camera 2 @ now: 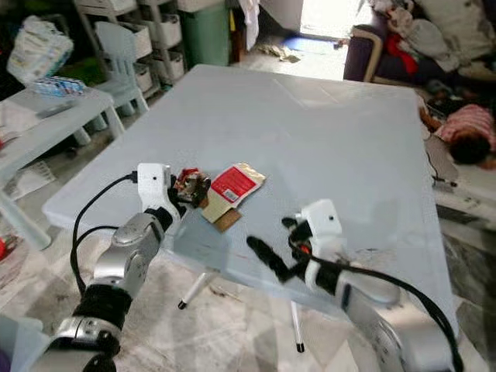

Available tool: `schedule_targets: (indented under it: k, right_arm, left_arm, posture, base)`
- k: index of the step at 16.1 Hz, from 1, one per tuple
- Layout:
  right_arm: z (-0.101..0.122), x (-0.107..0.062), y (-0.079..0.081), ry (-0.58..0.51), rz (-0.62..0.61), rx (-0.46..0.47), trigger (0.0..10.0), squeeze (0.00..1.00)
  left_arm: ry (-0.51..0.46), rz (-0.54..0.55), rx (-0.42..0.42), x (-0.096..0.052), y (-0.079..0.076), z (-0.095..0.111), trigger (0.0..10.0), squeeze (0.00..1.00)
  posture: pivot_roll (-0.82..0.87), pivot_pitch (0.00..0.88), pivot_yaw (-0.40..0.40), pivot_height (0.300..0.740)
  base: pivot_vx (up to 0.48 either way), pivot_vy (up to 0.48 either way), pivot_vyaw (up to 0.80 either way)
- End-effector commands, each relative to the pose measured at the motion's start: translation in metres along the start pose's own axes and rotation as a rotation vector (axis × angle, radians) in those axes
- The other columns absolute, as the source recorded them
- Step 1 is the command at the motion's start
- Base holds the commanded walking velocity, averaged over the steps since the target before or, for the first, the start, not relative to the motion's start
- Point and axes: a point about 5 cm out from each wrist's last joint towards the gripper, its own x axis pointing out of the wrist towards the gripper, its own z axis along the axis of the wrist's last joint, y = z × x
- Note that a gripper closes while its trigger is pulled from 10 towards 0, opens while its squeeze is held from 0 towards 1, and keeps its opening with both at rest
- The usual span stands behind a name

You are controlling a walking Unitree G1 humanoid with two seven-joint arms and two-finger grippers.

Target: Picking trash to rubbish bin

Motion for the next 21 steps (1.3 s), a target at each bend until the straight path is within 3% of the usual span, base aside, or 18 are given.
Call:
schedule_targets:
  k: [1, 6, 9, 10, 15, 21]
  right_arm:
    - [0.004, -0.006, 0.006, -0.006, 0.031, 0.002, 10.0, 0.00]
    - [0.004, -0.018, 0.023, 0.003, 0.108, 0.068, 10.0, 0.00]
    - [0.004, -0.024, 0.024, 0.016, 0.120, 0.090, 10.0, 0.00]
    - [0.004, -0.026, 0.024, 0.022, 0.121, 0.095, 10.0, 0.00]
    - [0.006, -0.027, 0.022, 0.031, 0.122, 0.099, 10.0, 0.00]
    - [0.009, -0.023, 0.020, 0.014, 0.114, 0.107, 10.0, 0.00]
  left_arm:
    - [-0.004, -0.004, 0.028, 0.003, 0.002, 0.003, 10.0, 0.00]
    - [-0.016, 0.040, 0.072, 0.015, 0.015, 0.012, 10.0, 0.00]
    - [0.011, 0.025, 0.081, 0.017, 0.014, 0.006, 10.0, 0.00]
    - [-0.003, -0.014, 0.067, 0.018, 0.009, 0.003, 0.0, 0.00]
    - [0.011, -0.074, 0.094, 0.017, -0.006, -0.013, 0.0, 0.00]
    - [0.002, -0.023, 0.113, 0.016, 0.004, -0.010, 0.0, 0.00]
  posture:
    - [-0.19, 0.113, 0.023, 0.740]
    - [-0.23, 0.134, 0.037, 0.740]
    - [-0.25, 0.138, 0.033, 0.740]
    - [-0.25, 0.137, 0.030, 0.740]
    - [-0.26, 0.126, 0.026, 0.740]
    - [-0.24, 0.111, 0.026, 0.740]
  base:
    - [0.000, 0.000, 0.00]
    - [0.000, 0.000, 0.00]
    - [0.000, 0.000, 0.00]
    - [0.000, 0.000, 0.00]
    - [0.000, 0.000, 0.00]
    - [0.000, 0.000, 0.00]
